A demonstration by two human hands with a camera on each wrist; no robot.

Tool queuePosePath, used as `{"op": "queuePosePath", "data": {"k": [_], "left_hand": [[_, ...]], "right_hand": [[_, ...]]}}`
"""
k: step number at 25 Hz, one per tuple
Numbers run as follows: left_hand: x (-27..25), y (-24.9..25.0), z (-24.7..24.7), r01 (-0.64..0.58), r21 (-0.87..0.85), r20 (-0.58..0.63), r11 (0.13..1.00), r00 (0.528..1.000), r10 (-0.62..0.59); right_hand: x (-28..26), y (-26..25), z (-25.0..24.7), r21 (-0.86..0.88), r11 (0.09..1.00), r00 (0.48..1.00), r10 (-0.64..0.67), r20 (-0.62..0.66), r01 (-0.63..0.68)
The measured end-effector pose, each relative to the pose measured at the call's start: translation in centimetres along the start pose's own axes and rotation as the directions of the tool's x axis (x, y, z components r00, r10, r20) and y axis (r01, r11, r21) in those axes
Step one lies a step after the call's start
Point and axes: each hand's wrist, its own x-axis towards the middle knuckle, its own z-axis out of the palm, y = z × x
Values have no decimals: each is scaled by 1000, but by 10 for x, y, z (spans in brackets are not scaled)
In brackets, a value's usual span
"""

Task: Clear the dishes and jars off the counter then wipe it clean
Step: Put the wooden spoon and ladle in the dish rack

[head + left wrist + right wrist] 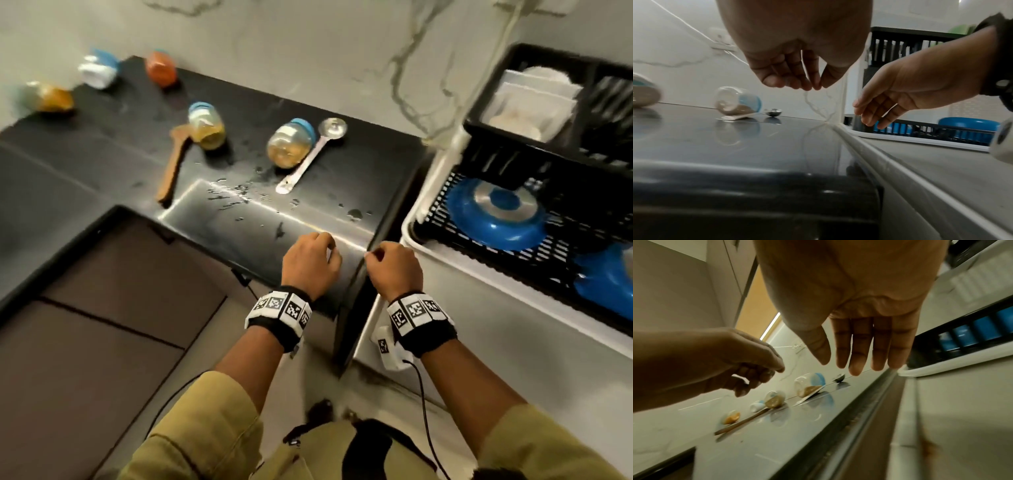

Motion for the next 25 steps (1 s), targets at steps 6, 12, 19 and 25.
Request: {"op": "queuePosePath", "data": {"k": [6, 12, 19, 25], "left_hand": [[-22, -46, -45, 178, 61, -147, 982, 975, -168], [-15, -80, -71, 274, 77, -227, 959, 941, -251], [44, -153, -97, 325, 68, -226, 943, 926, -303], [113, -242, -129, 384, 22, -187, 923, 909, -373]], "right_hand": [[27, -65, 21, 78, 989, 988, -131, 78, 125], [64, -106, 43, 108, 988, 984, -126, 129, 112], [135, -149, 84, 117, 993, 992, 6, 123, -21], [199, -187, 112, 250, 925, 958, 281, 54, -286]]}}
